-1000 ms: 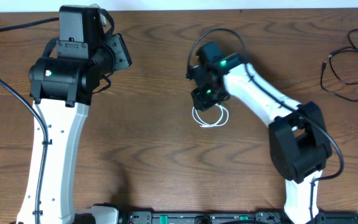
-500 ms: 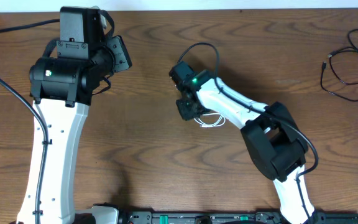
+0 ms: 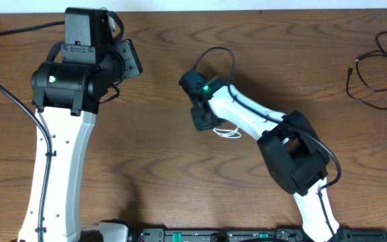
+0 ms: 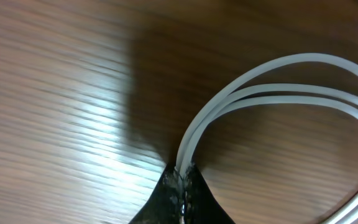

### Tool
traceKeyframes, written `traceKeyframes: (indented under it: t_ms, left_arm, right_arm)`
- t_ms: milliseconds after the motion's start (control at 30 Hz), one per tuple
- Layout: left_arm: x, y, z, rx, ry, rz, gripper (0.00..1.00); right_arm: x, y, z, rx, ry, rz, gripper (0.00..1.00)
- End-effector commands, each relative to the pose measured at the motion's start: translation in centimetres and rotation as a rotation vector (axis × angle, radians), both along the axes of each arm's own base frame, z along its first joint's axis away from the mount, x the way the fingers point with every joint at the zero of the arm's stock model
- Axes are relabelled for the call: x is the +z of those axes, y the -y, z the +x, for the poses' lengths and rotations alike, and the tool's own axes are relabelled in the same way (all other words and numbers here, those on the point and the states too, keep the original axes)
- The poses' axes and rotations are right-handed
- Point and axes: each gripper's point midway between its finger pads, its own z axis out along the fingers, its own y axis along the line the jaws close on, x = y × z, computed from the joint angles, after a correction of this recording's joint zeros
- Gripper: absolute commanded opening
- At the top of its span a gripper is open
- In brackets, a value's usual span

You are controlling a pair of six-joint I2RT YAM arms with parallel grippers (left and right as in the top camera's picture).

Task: Untangle cables
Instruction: 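Carry the white cable right with the right gripper and release it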

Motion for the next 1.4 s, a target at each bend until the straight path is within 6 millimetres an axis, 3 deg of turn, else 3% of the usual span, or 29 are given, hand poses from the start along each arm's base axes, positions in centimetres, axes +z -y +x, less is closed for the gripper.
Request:
traceKeyframes:
  t_ms: [0, 167, 267, 400, 500, 667, 833, 967, 1133, 1167, 1367]
  left_arm:
    - [-0.2, -0.2, 0.0, -0.001, -0.005, 0.011, 0.56]
    - [-0.2, -0.2, 0.0, -0.001, -0.005, 0.011, 0.56]
    - [-0.2, -0.2, 0.0, -0.001, -0.005, 0.011, 0.56]
    - [-0.2, -0.2, 0.0, 0.000, -0.005, 0.011, 0.56]
    - [-0.2, -0.2, 0.0, 0.000, -0.005, 0.011, 0.56]
    - [-0.2, -0.2, 0.0, 0.002, -0.005, 0.008, 0.56]
    - [-0.2, -0.2, 0.0, 0.002, -0.005, 0.008, 0.56]
    - [-0.2, -0.2, 0.0, 0.002, -0.005, 0.008, 0.56]
    - [-0.2, -0.2, 0.0, 0.002, -0.007, 0.008, 0.56]
    - [-0.3, -0.2, 0.0, 0.002, -0.009, 0.008, 0.56]
    - [-0.5, -0.2, 0.1, 0.002, -0.014, 0.009, 0.56]
  right_arm:
    - [3.4, 2.2, 2.7, -0.046, 0.010, 0.071, 0.01]
    - [11.8, 4.3, 5.8, -0.039, 0.081, 0.266, 0.01]
    - [17.2, 7.5, 7.4, -0.078, 0.146, 0.386, 0.01]
    - [22.5, 13.3, 8.7, -0.163, 0.233, 0.499, 0.01]
    - [25.2, 19.2, 9.4, -0.278, 0.324, 0.510, 0.01]
    - [31.0, 29.4, 8.9, -0.467, 0.525, 0.481, 0.01]
    - [37.6, 36.7, 7.0, -0.591, 0.730, 0.431, 0.01]
    - [42.5, 41.1, 5.0, -0.662, 0.880, 0.379, 0.01]
    - [46.0, 46.8, 2.1, -0.788, 1.015, 0.246, 0.01]
    - [46.0, 48.8, 1.1, -0.858, 1.025, 0.196, 0.01]
    - [44.7, 53.9, -1.5, -1.016, 1.010, 0.068, 0.01]
